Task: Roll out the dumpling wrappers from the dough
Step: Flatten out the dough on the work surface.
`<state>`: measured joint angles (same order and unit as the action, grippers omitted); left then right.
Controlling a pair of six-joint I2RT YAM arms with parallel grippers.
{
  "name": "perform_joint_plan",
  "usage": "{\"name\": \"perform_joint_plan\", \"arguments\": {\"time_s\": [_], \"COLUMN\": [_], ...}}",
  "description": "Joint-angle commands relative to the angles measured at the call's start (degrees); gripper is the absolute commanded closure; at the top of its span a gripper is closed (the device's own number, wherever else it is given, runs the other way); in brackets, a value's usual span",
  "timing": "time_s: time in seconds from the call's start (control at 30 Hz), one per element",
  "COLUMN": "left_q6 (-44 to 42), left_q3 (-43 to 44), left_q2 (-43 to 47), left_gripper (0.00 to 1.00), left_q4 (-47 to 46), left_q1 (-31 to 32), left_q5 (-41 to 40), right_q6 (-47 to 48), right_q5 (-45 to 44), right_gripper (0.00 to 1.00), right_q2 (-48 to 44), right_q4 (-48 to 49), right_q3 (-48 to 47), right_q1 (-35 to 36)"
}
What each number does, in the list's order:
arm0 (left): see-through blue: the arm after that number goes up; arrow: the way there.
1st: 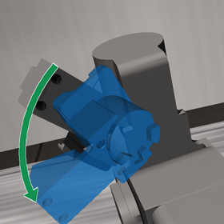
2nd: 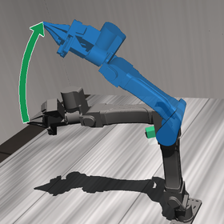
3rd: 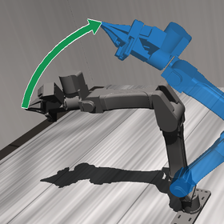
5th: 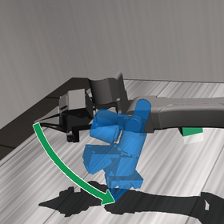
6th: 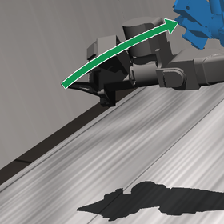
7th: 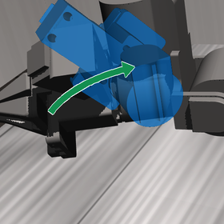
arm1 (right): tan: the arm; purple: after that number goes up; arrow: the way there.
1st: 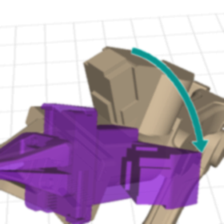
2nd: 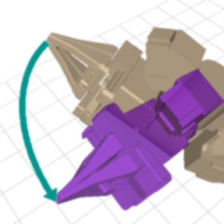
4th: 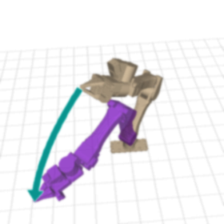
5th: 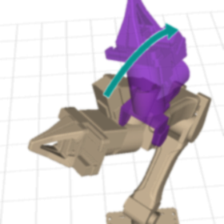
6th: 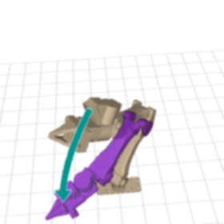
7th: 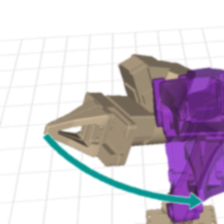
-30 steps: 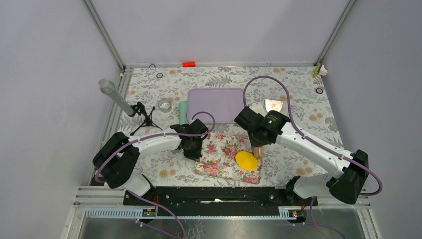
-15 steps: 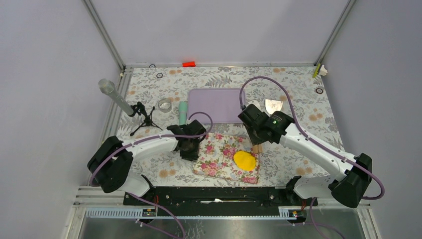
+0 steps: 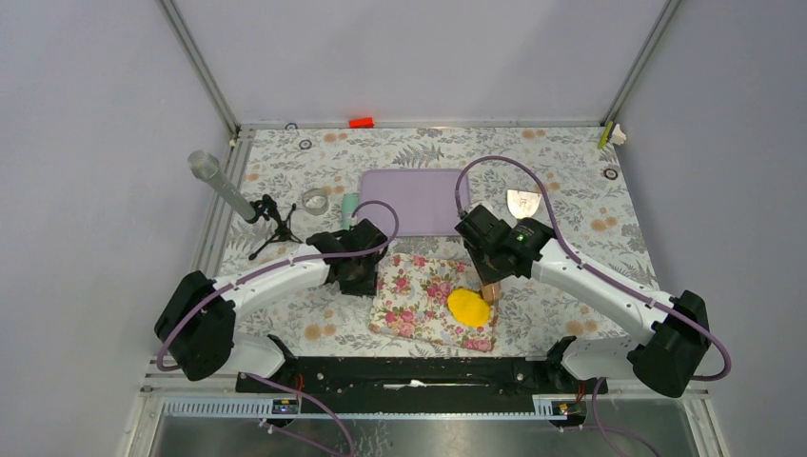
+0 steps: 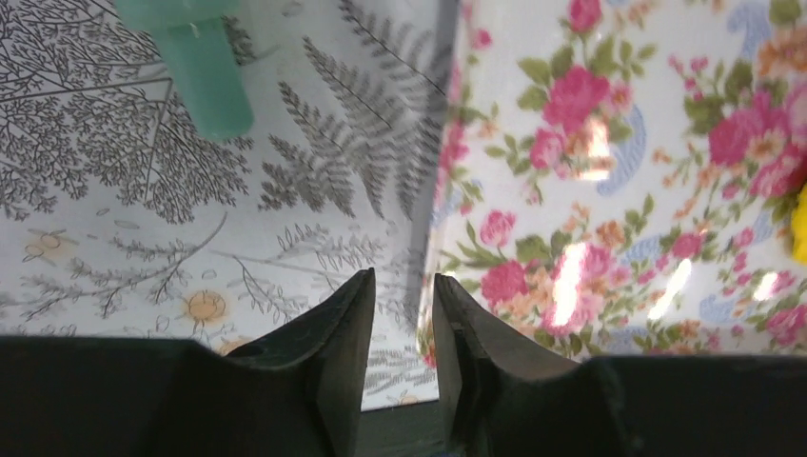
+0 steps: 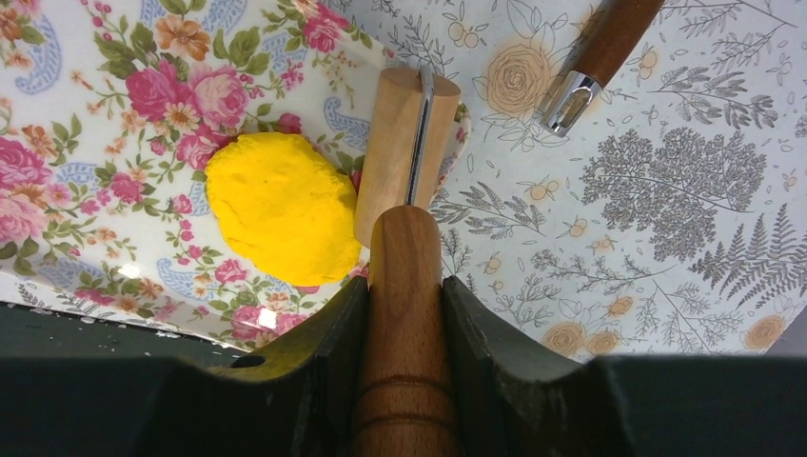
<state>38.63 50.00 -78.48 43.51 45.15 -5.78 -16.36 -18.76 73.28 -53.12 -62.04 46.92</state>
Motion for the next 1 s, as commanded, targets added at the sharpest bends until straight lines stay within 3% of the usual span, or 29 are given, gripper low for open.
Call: {"name": "perform_joint_plan", "arguments": {"time_s": [0.0, 0.73, 0.8, 0.97], "left_q6": [3.14, 1.19, 1.18, 1.18], "left_q3": [-4.59, -8.78, -8.69, -8.86], "left_q2": [0.72, -1.83, -1.85, -1.6], "left_gripper": [0.66, 0.69, 0.69, 0.69], "left_q4": [-6.23, -11.64, -11.65, -11.6], "left_q1": [-6.16, -6.87, -6.69, -6.65], "left_q5": [2.88, 11.73, 11.64, 11.41], "right_q6": [-1.82, -10.75, -10.97, -10.49], "right_q5": [3.27, 20.6, 20.15, 8.58], "right_gripper": [1.0, 1.0, 1.0, 1.0], "right_q2": [-0.32, -1.97, -2.28, -2.49], "right_q4": [0.05, 6.4, 6.24, 0.21], "right_q3": [-0.18, -3.74, -4.44, -7.83], "right_q1": [-0.42, -0.42, -0.42, -0.38]}}
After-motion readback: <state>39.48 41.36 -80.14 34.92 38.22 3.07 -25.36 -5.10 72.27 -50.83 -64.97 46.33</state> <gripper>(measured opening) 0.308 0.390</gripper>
